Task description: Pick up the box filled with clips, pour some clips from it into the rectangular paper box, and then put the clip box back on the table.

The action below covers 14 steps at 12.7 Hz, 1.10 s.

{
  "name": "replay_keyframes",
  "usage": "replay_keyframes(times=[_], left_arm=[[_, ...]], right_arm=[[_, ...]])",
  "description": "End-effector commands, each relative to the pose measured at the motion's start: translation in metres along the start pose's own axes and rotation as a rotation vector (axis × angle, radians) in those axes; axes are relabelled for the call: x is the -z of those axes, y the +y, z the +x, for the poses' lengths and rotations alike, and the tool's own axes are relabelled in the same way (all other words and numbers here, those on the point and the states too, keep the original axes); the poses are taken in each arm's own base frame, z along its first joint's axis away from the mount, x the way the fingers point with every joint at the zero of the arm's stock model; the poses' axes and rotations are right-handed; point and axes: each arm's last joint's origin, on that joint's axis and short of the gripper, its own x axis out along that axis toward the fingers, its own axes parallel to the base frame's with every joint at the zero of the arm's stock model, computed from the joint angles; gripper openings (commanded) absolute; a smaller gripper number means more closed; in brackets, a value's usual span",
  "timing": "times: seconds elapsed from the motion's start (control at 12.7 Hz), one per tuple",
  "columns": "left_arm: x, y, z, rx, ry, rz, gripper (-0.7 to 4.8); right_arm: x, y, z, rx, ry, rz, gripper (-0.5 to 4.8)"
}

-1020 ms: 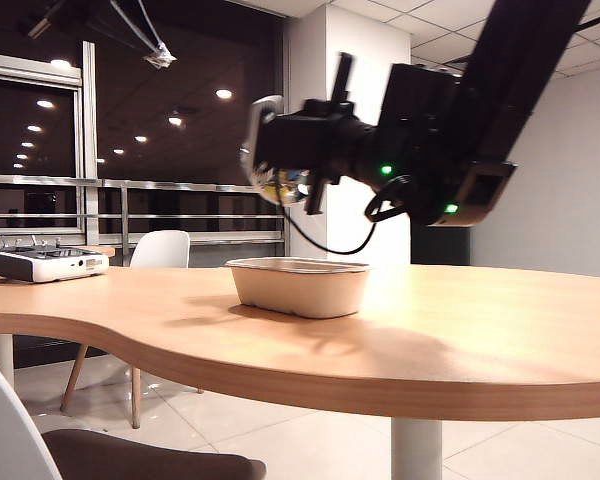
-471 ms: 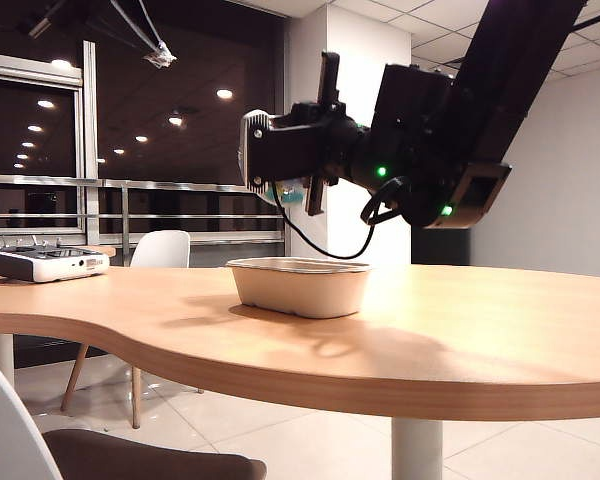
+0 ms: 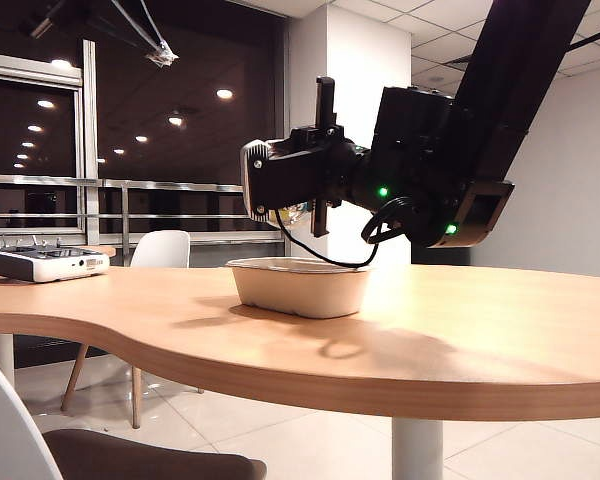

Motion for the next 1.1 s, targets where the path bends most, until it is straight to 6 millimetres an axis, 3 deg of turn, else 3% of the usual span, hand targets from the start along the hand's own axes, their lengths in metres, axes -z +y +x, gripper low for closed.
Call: replay_keyframes(times=[0.08, 0.24, 0.55, 0.86, 1.1], left_arm=[[-0.002, -0.001, -0.002, 0.007, -0.011, 0.006, -0.06], [-0.002, -0.001, -0.002, 0.007, -0.011, 0.006, -0.06], [-0.002, -0.001, -0.002, 0.007, -0.011, 0.006, -0.06], [-0.002, -0.001, -0.002, 0.007, -0.011, 0.006, -0.06], [-0.002, -0.001, -0.002, 0.008, -0.011, 0.006, -0.06]], right_arm=[[0.004, -0.003, 0.0, 0.021, 0.027, 0.007, -0.04], [0.005, -0.001, 0.0, 0.021, 0.029, -0.057, -0.04], [0.009, -0.018, 0.006, 0.064, 0.034, -0.076, -0.04], [0.005, -0.005, -0.001, 0.026, 0.03, -0.009, -0.04], [0.003, -0.007, 0.0, 0.028, 0.027, -0.045, -0.05]])
